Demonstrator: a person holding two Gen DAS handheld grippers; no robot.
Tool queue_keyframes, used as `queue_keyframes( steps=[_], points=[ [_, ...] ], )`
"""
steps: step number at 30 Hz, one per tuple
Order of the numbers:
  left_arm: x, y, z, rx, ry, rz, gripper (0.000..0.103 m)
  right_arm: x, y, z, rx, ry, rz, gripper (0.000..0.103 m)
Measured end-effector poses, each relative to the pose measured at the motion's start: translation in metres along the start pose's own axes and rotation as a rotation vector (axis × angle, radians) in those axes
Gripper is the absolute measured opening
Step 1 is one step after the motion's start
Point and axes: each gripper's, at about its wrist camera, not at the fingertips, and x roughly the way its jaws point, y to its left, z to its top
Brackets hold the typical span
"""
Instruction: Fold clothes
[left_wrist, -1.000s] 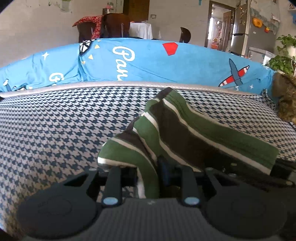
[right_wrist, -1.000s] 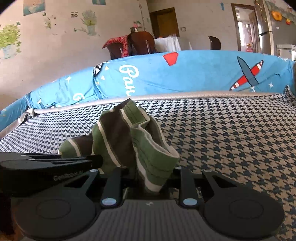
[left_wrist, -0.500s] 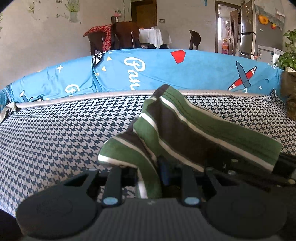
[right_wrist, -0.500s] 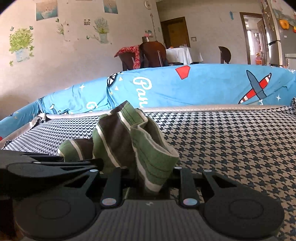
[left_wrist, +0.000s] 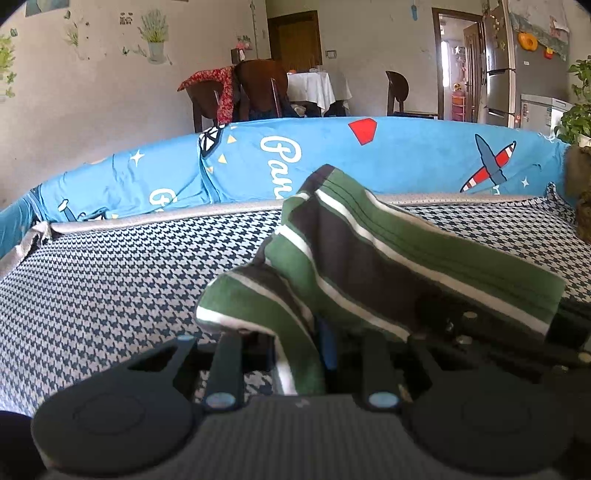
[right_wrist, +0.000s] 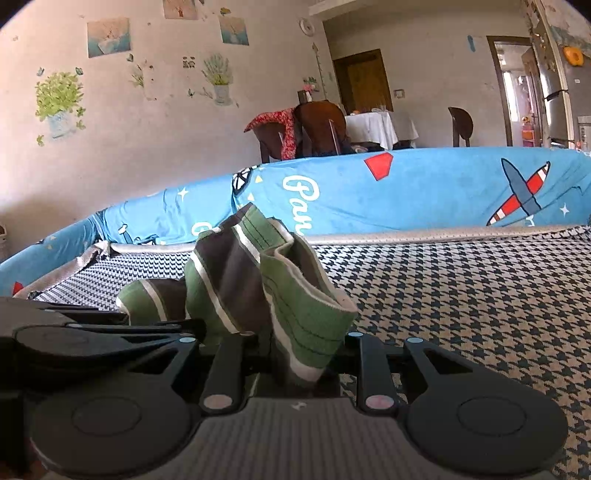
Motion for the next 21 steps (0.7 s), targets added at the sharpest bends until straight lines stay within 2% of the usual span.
queue_keyframes(
  steps=[21],
  points=[
    [-0.016, -0.005, 0.004, 0.023, -0.029, 0.026, 0.023, -0.018, -0.008, 0.001, 0.029, -0.048, 0.041, 0.024]
  ],
)
